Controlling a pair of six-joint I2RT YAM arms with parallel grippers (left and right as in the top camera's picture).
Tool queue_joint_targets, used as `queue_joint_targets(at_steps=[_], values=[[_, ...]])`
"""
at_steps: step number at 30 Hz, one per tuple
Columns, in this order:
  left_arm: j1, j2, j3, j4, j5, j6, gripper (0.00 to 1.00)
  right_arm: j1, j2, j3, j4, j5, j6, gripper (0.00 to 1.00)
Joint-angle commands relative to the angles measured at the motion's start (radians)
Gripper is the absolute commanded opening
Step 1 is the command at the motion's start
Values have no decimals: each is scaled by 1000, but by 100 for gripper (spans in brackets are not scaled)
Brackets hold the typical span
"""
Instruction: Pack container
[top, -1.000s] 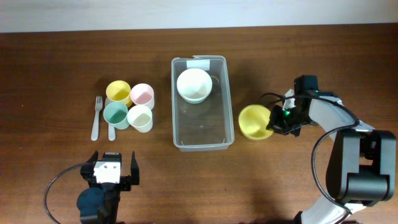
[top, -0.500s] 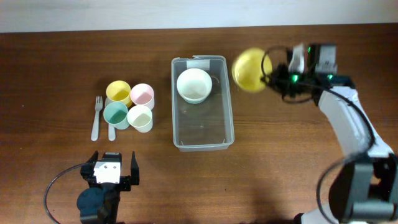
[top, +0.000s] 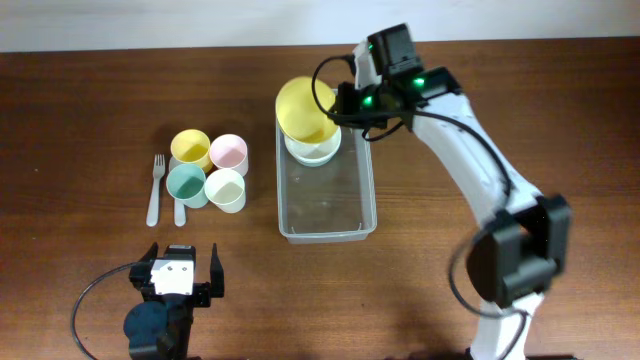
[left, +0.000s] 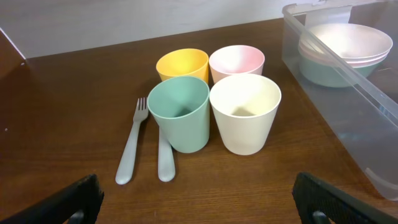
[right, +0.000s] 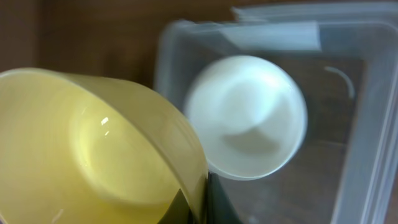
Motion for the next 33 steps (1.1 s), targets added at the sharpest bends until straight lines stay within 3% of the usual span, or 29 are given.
queue_joint_targets(at_steps=[1, 8, 11, 14, 15, 19, 23, 26, 33], values=[[5, -5, -6, 2, 18, -12, 100, -4, 76, 45, -5, 31, -21, 4], [5, -5, -6, 2, 17, -13, 100, 4, 113, 45, 4, 153, -21, 5], [5, -5, -6, 2, 17, -13, 100, 5, 113, 49, 14, 103, -80, 31], [5, -5, -6, 2, 17, -13, 100, 3, 106, 80, -10, 45, -115, 31], [5, -5, -6, 2, 17, -13, 100, -10, 84, 124, -61, 24, -115, 27], [5, -5, -6, 2, 18, -13, 100, -74, 10, 227, -208, 39, -127, 27], [5, -5, -6, 2, 17, -13, 100, -189, -74, 290, -386, 185, -167, 28], [5, -5, -6, 2, 17, -13, 100, -278, -147, 291, -494, 352, -231, 35], [5, -5, -6, 2, 17, -13, 100, -434, -273, 291, -603, 382, -271, 36]])
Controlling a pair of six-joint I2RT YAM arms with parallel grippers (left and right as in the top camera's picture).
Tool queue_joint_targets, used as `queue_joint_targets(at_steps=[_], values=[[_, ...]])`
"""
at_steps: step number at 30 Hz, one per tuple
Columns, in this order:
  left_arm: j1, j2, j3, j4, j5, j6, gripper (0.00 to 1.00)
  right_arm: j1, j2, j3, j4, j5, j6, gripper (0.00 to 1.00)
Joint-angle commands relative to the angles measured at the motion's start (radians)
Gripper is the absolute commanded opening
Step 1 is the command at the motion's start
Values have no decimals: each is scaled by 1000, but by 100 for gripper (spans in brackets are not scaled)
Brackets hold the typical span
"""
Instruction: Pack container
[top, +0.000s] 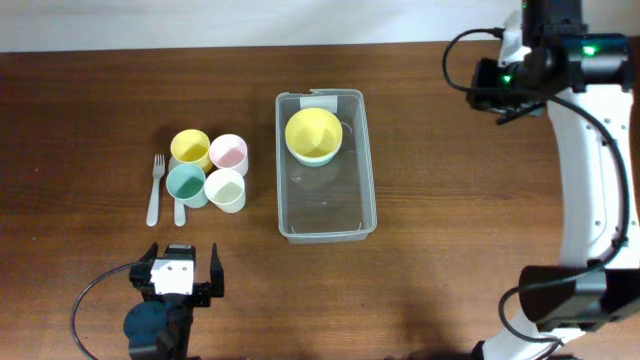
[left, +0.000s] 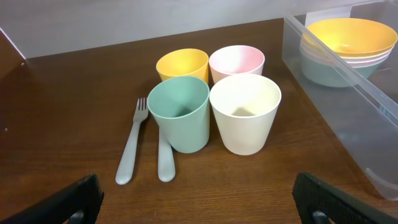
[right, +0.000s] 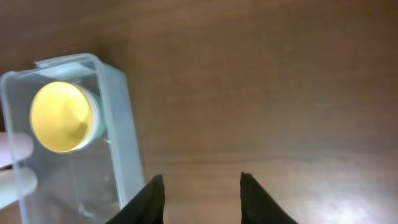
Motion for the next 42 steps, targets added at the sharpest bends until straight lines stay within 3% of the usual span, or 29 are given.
queue_joint_targets(at_steps=[1, 3, 6, 7, 8, 15, 20, 26, 30, 31, 37, 42], values=[[5, -5, -6, 2, 17, -13, 100, -95, -83, 16, -7, 20, -31, 40], [5, -5, -6, 2, 18, -13, 100, -158, -115, 16, 0, -2, -30, 46], [5, -5, -6, 2, 17, -13, 100, -243, -140, 16, 6, -53, -30, 62], [5, -5, -6, 2, 17, -13, 100, -265, -143, 16, 5, -72, -29, 93], [5, -5, -6, 2, 17, -13, 100, -282, -143, 16, 2, -94, -30, 99], [5, -5, -6, 2, 23, -13, 100, -315, -141, 16, -5, -113, -30, 99], [5, -5, -5, 36, 145, -19, 100, -314, -141, 16, -5, -111, -30, 99], [5, 85, 151, 99, 66, -125, 100, -314, -141, 16, -5, -111, -30, 99], [5, 442, 487, 38, 46, -126, 100, -314, -141, 16, -5, -111, -30, 99], [5, 602, 633, -42, 47, -126, 100, -314, -141, 16, -5, -111, -30, 99], [5, 1162, 1200, -417, 164, -125, 100, -314, -141, 16, -5, -111, -30, 99], [5, 1429, 1446, -531, 158, -121, 100, -314, -141, 16, -5, -111, -30, 99]])
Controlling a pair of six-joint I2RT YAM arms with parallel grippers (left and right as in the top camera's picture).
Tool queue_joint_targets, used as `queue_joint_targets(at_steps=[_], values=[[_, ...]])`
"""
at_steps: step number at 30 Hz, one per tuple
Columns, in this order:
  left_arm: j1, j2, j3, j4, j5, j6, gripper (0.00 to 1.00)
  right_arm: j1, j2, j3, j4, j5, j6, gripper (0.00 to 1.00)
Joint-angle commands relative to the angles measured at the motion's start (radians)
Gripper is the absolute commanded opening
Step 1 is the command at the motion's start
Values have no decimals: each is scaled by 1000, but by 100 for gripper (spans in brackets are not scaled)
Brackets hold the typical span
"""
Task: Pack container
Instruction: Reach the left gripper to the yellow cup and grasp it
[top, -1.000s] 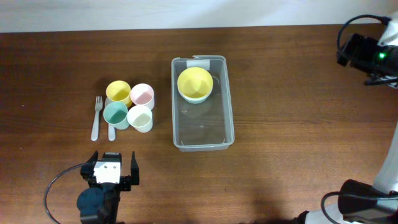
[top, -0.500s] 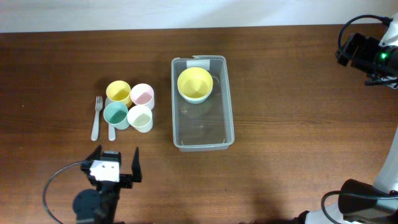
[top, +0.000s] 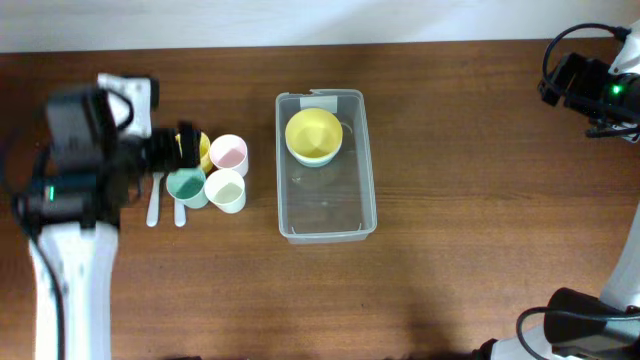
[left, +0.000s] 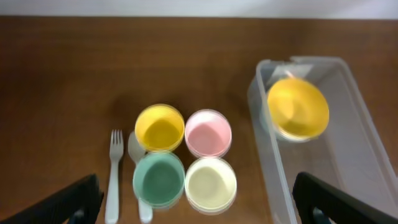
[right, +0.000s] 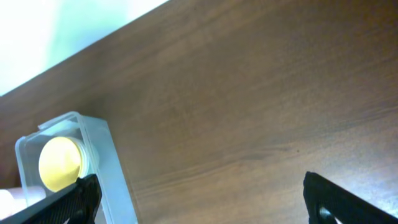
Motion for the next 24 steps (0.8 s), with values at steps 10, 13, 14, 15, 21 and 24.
queue_joint_targets(at_steps=[10, 13, 14, 15, 21, 24], values=[[95, 359, 133, -46, 19, 16, 100, -3, -10, 13, 2, -2, -7, 99], [145, 449, 133, -58, 96, 105, 100, -3, -10, 13, 2, -2, -7, 99], [166, 486, 134, -63, 135, 143, 100, -3, -10, 13, 2, -2, -7, 99], [178, 511, 134, -63, 154, 158, 100, -3, -10, 13, 2, -2, -7, 99], [192, 613, 134, -10, 154, 240, 100, -3, -10, 13, 2, -2, -7, 99], [192, 651, 134, 35, 141, 238, 99, -3, -10, 13, 2, -2, -7, 99]])
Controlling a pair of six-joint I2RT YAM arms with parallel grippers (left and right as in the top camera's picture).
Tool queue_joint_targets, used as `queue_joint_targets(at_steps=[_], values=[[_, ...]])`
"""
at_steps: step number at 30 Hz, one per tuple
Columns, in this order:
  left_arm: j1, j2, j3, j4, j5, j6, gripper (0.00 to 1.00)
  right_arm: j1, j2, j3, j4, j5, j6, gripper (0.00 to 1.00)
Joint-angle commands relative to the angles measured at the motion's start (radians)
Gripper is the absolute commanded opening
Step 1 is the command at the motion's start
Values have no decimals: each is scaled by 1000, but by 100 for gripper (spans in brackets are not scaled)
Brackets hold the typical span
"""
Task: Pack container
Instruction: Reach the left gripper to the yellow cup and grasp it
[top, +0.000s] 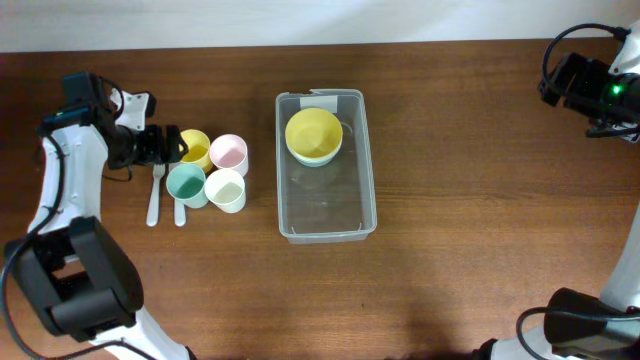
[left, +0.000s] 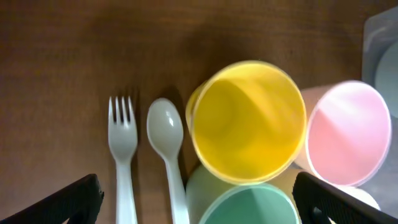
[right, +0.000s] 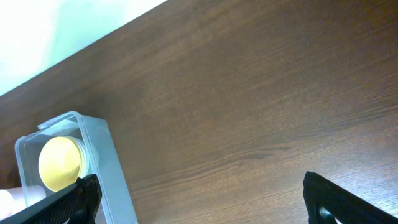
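Four cups stand grouped at the table's left: yellow cup (top: 195, 148) (left: 249, 121), pink cup (top: 229, 152) (left: 348, 127), teal cup (top: 186, 184) (left: 249, 205) and cream cup (top: 226, 190). My left gripper (top: 165, 146) (left: 199, 202) hangs open, close over the yellow cup's left side, with nothing between its fingers. The clear container (top: 325, 200) (right: 115, 180) holds a stack of bowls topped by a yellow bowl (top: 314, 133) (right: 60, 163). My right gripper (right: 205, 202) is open and empty, far off at the table's right rear.
A pale fork (top: 154, 190) (left: 122, 143) and spoon (top: 180, 208) (left: 166, 130) lie side by side just left of the cups. The container's front half holds nothing. The right arm (top: 590, 85) sits at the upper right edge.
My left gripper was high above the cups, with all four and the container in its view. Now it is low and close over the yellow cup, still open. The right arm has not moved.
My right gripper held the yellow bowl over the stack in the container while the left arm rested at the front. Then the bowl sat on the stack and the right gripper was away, open. The left gripper then stood above the cups, and is now low at the yellow cup.
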Motion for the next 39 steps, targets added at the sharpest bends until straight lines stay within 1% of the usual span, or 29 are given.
queue_joint_targets(at_steps=[1, 2, 3, 6, 12, 13, 14, 16, 18, 19, 21, 23, 24, 25, 26, 27, 29, 31, 32, 35, 37, 39], values=[[-1, 50, 14, 48, 15, 47, 99, -3, -10, 13, 3, -2, -6, 99], [-1, 56, 14, 58, 11, 46, 99, -3, -10, 13, 3, -2, -6, 99], [-5, 61, 14, 79, -6, 46, 96, -3, -10, 13, 3, -2, -6, 99], [-8, 61, 14, 106, -41, 43, 90, -3, -10, 13, 3, -2, -6, 99], [-35, 92, 14, 127, -47, 42, 89, -3, -10, 13, 3, -2, -6, 99], [-50, 108, 14, 135, -50, 42, 84, -3, -10, 13, 3, -2, -6, 99], [-58, 116, 14, 139, -52, 43, 84, -3, -10, 13, 3, -2, -6, 99], [-81, 133, 14, 145, -90, 41, 82, -3, -10, 13, 3, -2, -6, 99], [-97, 140, 14, 146, -145, 14, 81, -3, -10, 13, 3, -2, -6, 99], [-108, 148, 14, 151, -190, -7, 79, -3, -10, 13, 3, -2, -6, 99], [-112, 153, 14, 161, -232, -53, 72, -3, -10, 13, 3, -2, -6, 99], [-109, 153, 14, 172, -243, -98, 62, -3, -10, 13, 3, -2, -6, 99], [-107, 153, 14, 179, -242, -118, 59, -3, -10, 13, 3, -2, -6, 99], [-100, 153, 14, 191, -241, -168, 56, -3, -10, 13, 3, -2, -6, 99], [-98, 153, 14, 195, -241, -182, 54, -3, -10, 13, 3, -2, -6, 99], [-91, 153, 14, 198, -224, -205, 52, -3, -10, 13, 3, -2, -6, 99], [-77, 153, 14, 203, -169, -210, 47, -3, -10, 13, 3, -2, -6, 99], [-58, 153, 14, 203, -97, -210, 44, -3, -10, 13, 3, -2, -6, 99], [-39, 153, 14, 206, -25, -209, 43, -3, -10, 13, 3, -2, -6, 99], [-10, 153, 14, 209, 61, -209, 41, -3, -10, 13, 3, -2, -6, 99], [8, 153, 14, 207, 108, -209, 33, -3, -10, 13, 3, -2, -6, 99], [28, 153, 14, 209, 165, -209, 20, -3, -10, 13, 3, -2, -6, 99]])
